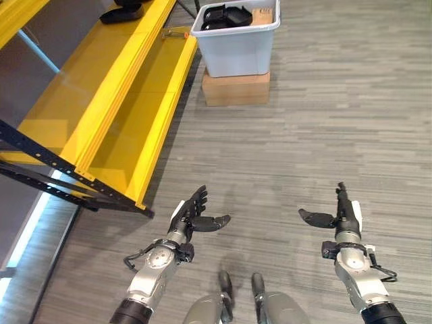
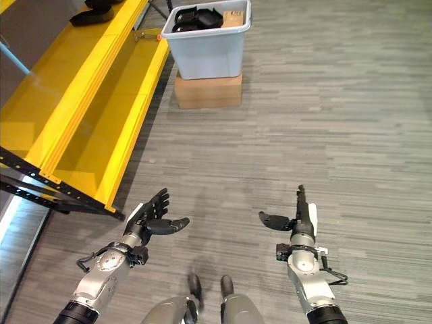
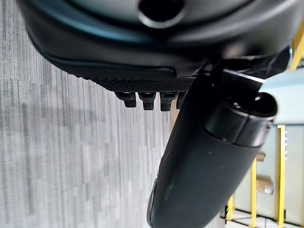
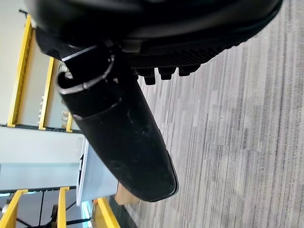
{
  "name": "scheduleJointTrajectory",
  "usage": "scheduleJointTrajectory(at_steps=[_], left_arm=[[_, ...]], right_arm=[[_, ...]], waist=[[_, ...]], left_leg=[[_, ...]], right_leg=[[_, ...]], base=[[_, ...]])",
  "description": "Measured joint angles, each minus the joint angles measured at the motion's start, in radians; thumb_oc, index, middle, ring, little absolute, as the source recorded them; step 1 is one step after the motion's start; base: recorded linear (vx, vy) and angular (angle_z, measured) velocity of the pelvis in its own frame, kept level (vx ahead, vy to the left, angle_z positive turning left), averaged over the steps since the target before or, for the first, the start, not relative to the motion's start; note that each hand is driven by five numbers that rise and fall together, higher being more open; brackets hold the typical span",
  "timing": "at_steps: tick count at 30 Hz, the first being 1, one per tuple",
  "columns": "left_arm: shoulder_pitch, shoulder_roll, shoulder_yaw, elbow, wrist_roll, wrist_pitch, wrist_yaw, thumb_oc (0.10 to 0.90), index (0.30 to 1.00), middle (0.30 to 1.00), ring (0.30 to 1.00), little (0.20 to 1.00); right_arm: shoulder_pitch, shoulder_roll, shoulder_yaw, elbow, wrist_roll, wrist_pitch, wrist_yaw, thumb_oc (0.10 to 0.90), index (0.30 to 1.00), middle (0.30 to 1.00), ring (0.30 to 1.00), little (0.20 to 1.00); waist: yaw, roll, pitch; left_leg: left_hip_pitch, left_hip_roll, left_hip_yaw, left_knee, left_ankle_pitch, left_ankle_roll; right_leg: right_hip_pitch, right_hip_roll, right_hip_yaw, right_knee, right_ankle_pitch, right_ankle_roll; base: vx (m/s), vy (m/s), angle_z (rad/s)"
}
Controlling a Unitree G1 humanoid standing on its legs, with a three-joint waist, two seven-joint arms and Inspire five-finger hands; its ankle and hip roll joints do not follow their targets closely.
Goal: Move parts from the plastic box to the shelf.
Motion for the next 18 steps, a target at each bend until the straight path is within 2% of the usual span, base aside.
scheduleJointTrajectory(at_steps=[1, 2, 5, 7, 9, 10, 11, 12, 13, 15, 16, 18], left_arm=[[0.007, -0.001, 0.011, 0.018, 0.0, -0.004, 0.009, 0.9, 1.0, 1.0, 1.0, 1.0], [0.012, 0.0, 0.021, 0.022, 0.0, -0.004, 0.013, 0.9, 1.0, 1.0, 1.0, 1.0], [0.018, -0.001, 0.042, 0.068, 0.025, -0.04, 0.032, 0.9, 1.0, 1.0, 1.0, 1.0], [0.015, 0.0, 0.059, 0.102, 0.088, -0.054, 0.054, 0.9, 1.0, 1.0, 1.0, 1.0], [0.021, 0.002, 0.058, 0.106, 0.149, -0.061, 0.081, 0.9, 1.0, 1.0, 1.0, 1.0], [0.021, 0.004, 0.058, 0.099, 0.171, -0.07, 0.087, 0.9, 1.0, 1.0, 1.0, 1.0], [0.01, 0.014, 0.058, 0.091, 0.202, -0.082, 0.098, 0.9, 1.0, 1.0, 1.0, 1.0], [-0.007, 0.024, 0.057, 0.09, 0.229, -0.083, 0.105, 0.9, 1.0, 1.0, 1.0, 1.0], [-0.013, 0.032, 0.057, 0.088, 0.242, -0.083, 0.106, 0.9, 1.0, 1.0, 1.0, 1.0], [-0.027, 0.081, 0.055, 0.069, 0.299, -0.083, 0.114, 0.9, 1.0, 1.0, 1.0, 1.0], [-0.043, 0.088, 0.056, 0.069, 0.311, -0.083, 0.123, 0.9, 1.0, 1.0, 1.0, 1.0], [-0.06, 0.095, 0.055, 0.068, 0.319, -0.083, 0.124, 0.9, 1.0, 1.0, 1.0, 1.0]], right_arm=[[0.0, 0.0, 0.016, 0.0, 0.005, 0.0, 0.014, 0.9, 1.0, 1.0, 1.0, 1.0], [0.0, 0.0, 0.024, -0.001, 0.008, 0.0, 0.024, 0.9, 1.0, 1.0, 1.0, 1.0], [0.0, 0.0, 0.036, 0.0, 0.008, 0.001, 0.057, 0.9, 1.0, 1.0, 1.0, 1.0], [0.002, -0.002, 0.048, 0.0, 0.009, 0.007, 0.085, 0.9, 1.0, 1.0, 1.0, 1.0], [0.003, -0.007, 0.057, 0.0, 0.03, 0.011, 0.098, 0.9, 1.0, 1.0, 1.0, 1.0], [0.006, -0.013, 0.059, 0.0, 0.03, 0.011, 0.105, 0.9, 1.0, 1.0, 1.0, 1.0], [0.009, -0.011, 0.061, 0.001, 0.032, 0.011, 0.108, 0.9, 1.0, 1.0, 1.0, 1.0], [0.015, -0.006, 0.064, 0.001, 0.039, 0.012, 0.109, 0.9, 1.0, 1.0, 1.0, 1.0], [0.016, -0.002, 0.066, 0.001, 0.039, 0.013, 0.111, 0.9, 1.0, 1.0, 1.0, 1.0], [0.015, 0.022, 0.069, -0.003, 0.047, 0.011, 0.102, 0.9, 1.0, 1.0, 1.0, 1.0], [0.016, 0.033, 0.069, -0.003, 0.047, 0.012, 0.085, 0.9, 1.0, 1.0, 1.0, 1.0], [0.018, 0.048, 0.07, -0.003, 0.048, 0.012, 0.067, 0.9, 1.0, 1.0, 1.0, 1.0]], waist=[[-0.002, 0.002, 0.0], [0.001, 0.001, 0.0], [0.004, 0.0, 0.0], [-0.001, -0.004, 0.003], [-0.001, -0.002, 0.002], [-0.004, 0.009, -0.001], [-0.005, 0.01, -0.002], [-0.003, -0.004, -0.002], [0.002, -0.011, -0.004], [0.009, -0.024, -0.009], [0.015, -0.024, -0.009], [0.02, -0.024, -0.009]], left_leg=[[-0.032, 0.03, -0.01, -0.023, 0.03, -0.002], [-0.036, 0.039, -0.018, -0.03, 0.036, 0.003], [-0.06, 0.067, -0.055, -0.042, 0.035, 0.001], [-0.036, 0.071, -0.05, -0.042, 0.036, 0.002], [0.022, 0.052, -0.046, -0.038, 0.03, 0.022], [0.047, 0.044, -0.042, -0.028, 0.012, 0.043], [0.057, 0.036, -0.041, -0.018, 0.048, 0.054], [0.053, 0.019, -0.016, 0.007, 0.07, 0.06], [0.054, 0.005, -0.007, 0.016, 0.078, 0.057], [0.052, -0.056, 0.026, 0.045, 0.114, 0.074], [0.055, -0.079, 0.036, 0.052, 0.107, 0.085], [0.064, -0.096, 0.039, 0.052, 0.099, 0.099]], right_leg=[[0.027, 0.015, 0.018, 0.003, -0.012, -0.011], [0.033, 0.018, 0.026, 0.012, -0.012, -0.028], [0.061, 0.018, 0.085, 0.059, -0.063, -0.027], [0.104, -0.001, 0.127, 0.095, -0.116, -0.002], [0.148, -0.023, 0.146, 0.114, -0.159, 0.028], [0.165, -0.026, 0.147, 0.12, -0.188, 0.049], [0.179, -0.04, 0.142, 0.138, -0.231, 0.066], [0.173, -0.067, 0.137, 0.165, -0.256, 0.086], [0.172, -0.083, 0.13, 0.174, -0.265, 0.098], [0.183, -0.157, 0.071, 0.196, -0.294, 0.131], [0.179, -0.185, 0.045, 0.221, -0.294, 0.135], [0.168, -0.205, 0.021, 0.263, -0.288, 0.145]], base=[[0.34, 0.094, -0.53], [0.42, 0.139, -0.45], [0.5, 0.181, -0.54], [0.6, 0.257, -0.56], [0.48, 0.211, -0.45], [0.45, 0.196, -0.29], [0.5, 0.225, -0.13], [0.3, 0.14, -0.04], [0.31, 0.151, -0.09], [0.37, 0.201, -0.11], [0.47, 0.272, 0.06], [0.31, 0.186, 0.13]])
